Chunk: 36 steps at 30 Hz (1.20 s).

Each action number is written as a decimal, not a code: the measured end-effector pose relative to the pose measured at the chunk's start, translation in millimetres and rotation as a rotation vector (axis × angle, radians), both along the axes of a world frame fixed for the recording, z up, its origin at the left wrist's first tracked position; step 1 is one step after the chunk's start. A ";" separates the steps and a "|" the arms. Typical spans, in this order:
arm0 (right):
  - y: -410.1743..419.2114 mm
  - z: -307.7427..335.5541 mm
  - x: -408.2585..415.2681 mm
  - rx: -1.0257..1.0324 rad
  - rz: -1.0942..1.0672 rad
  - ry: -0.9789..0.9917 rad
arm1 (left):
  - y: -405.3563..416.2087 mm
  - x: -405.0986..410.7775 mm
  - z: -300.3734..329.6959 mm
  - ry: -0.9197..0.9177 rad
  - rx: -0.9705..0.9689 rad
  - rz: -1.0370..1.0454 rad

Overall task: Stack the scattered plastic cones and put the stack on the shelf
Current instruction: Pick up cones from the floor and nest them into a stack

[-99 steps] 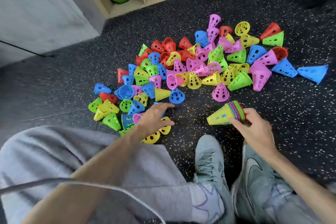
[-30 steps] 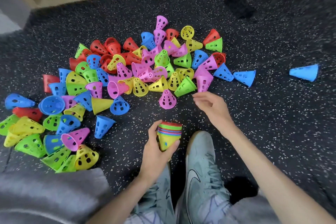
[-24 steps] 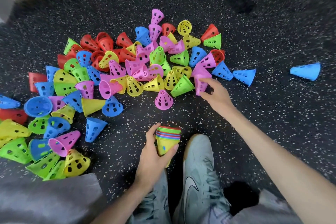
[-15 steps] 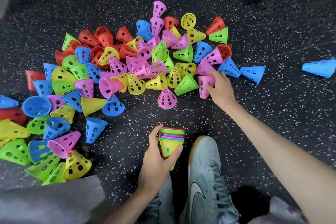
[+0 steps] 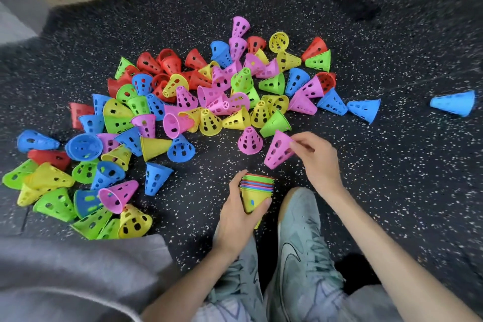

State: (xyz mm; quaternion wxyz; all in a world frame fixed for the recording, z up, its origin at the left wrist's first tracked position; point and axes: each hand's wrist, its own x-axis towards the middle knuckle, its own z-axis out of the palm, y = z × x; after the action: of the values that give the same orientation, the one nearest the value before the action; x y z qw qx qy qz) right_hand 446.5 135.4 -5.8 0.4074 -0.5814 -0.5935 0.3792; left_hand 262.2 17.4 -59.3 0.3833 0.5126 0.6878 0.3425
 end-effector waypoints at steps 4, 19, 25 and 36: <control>-38.3 -1.7 -16.2 -0.088 0.099 0.047 | -1.8 -0.8 5.1 0.025 0.024 -0.037; -81.7 -17.4 -20.3 -0.173 0.263 -0.230 | -3.2 -4.6 5.2 0.167 -0.047 -0.221; -82.7 -17.5 -19.6 -0.188 0.259 -0.226 | 2.3 -36.9 11.2 0.153 -0.090 -0.372; -84.7 -11.9 -20.1 -0.204 0.269 -0.232 | 32.0 -180.0 45.5 0.732 0.025 0.048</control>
State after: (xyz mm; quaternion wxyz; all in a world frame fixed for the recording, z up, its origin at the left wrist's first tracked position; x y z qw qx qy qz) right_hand 426.4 50.7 -17.7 0.2212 -0.5750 -0.6672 0.4187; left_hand 82.2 49.4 -13.9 0.0975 0.5894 0.7870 0.1539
